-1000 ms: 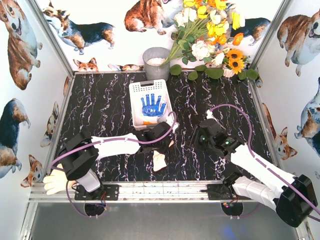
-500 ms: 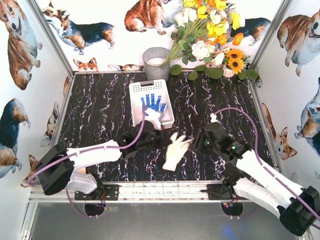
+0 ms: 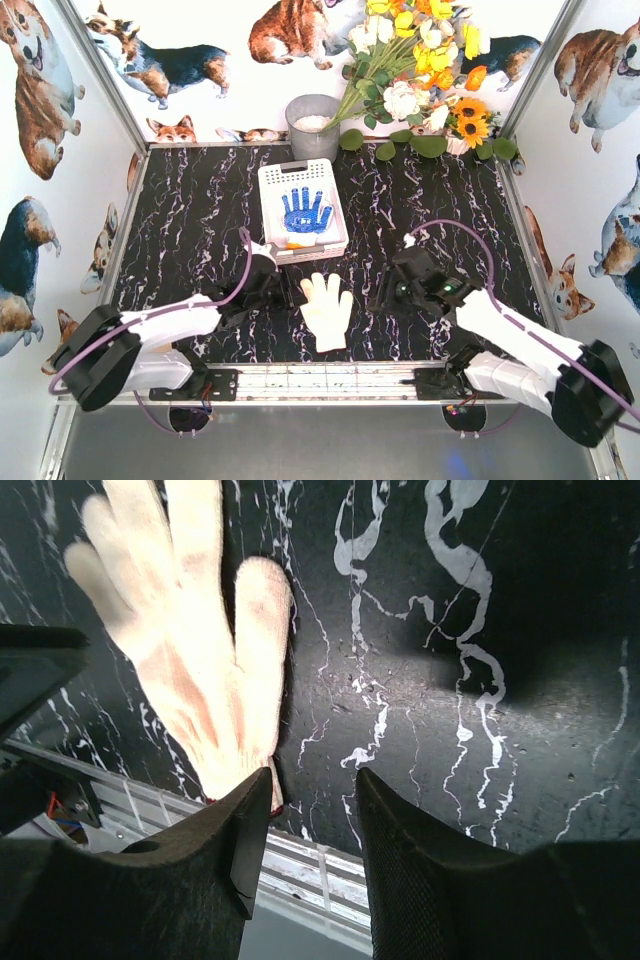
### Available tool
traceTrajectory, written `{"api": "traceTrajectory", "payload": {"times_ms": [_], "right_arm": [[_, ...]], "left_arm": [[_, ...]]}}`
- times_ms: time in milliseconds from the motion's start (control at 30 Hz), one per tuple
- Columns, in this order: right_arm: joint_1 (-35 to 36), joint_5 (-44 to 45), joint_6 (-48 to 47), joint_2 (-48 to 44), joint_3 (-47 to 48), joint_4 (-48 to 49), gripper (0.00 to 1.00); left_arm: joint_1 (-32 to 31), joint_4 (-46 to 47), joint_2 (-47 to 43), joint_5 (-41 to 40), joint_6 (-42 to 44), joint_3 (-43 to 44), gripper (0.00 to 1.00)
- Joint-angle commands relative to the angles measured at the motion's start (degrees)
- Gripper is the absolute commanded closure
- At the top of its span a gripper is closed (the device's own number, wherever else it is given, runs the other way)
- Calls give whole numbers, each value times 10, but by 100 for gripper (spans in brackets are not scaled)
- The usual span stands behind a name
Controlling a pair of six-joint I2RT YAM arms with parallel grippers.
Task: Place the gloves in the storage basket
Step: Adjust the glove at the center of the board.
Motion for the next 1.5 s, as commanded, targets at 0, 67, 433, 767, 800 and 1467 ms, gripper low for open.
{"api": "traceTrajectory", "payload": {"times_ms": [0,67,433,767,800,1467], "right_arm": [[24,-9,14,40,24,48,60],[37,-8,24,63,28,65,61],[77,-27,95,184,43,148,70],[106,1,104,262,86,113,72],[108,7,106,264,87,108,72],[111,96,65,148,85,69,64]], "left_arm": [[6,-73,-46,-26,44,16,61],[4,-92,-60,-19,64,28,49],[-40,-79,39,74,86,92,51],[-45,-61,97,82,98,100,57],[-45,-59,103,82,98,100,57],[-49,-145,19,2,109,125,31]]}}
